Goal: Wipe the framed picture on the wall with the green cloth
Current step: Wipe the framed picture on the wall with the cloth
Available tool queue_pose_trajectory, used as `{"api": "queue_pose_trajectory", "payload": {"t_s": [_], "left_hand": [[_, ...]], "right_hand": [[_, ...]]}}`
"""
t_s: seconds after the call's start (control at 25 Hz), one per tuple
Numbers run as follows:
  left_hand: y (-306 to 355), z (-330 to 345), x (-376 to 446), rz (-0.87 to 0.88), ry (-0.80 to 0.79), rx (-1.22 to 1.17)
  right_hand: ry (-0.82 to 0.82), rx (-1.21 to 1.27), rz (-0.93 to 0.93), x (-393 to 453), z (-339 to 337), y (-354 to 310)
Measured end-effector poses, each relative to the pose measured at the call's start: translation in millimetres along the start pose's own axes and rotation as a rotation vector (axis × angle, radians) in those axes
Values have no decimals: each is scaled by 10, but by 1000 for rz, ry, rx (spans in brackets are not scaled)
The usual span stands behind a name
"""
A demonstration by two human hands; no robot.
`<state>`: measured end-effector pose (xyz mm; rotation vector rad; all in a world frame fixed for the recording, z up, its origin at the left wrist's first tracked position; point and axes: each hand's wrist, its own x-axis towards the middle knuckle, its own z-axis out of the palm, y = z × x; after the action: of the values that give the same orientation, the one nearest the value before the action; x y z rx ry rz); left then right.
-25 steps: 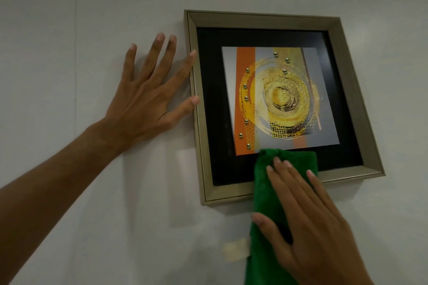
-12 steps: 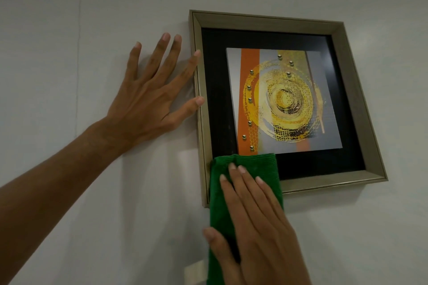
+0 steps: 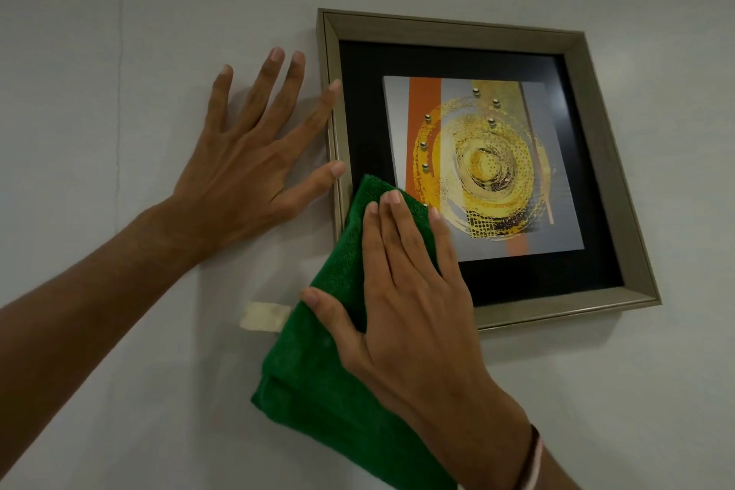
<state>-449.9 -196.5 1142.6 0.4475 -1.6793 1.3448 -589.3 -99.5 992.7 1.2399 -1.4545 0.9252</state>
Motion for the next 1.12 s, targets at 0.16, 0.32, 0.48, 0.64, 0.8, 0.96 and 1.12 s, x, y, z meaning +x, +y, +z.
{"api": "queue_pose_trajectory", "payload": {"t_s": [0.16, 0.32, 0.48, 0.64, 0.8, 0.96, 1.12], "left_hand": [[1, 10, -12, -2, 13, 16], [15, -6, 1, -3, 6, 9], [16, -16, -5, -7, -7, 5], [29, -27, -4, -9, -11, -4], [17, -28, -5, -14, -12, -13], [19, -21, 2, -5, -20, -5], [17, -22, -4, -13, -24, -13]], "right_hand": [[16, -33, -38, 180, -21, 64], [-18, -16, -79, 62, -30, 118], [-81, 28, -107, -445, 70, 124], [-124, -15, -94, -615, 60, 124], [-132, -40, -67, -648, -1, 201], [-197, -100, 53, -733, -92, 571], [-206, -84, 196, -753, -176, 957]]}}
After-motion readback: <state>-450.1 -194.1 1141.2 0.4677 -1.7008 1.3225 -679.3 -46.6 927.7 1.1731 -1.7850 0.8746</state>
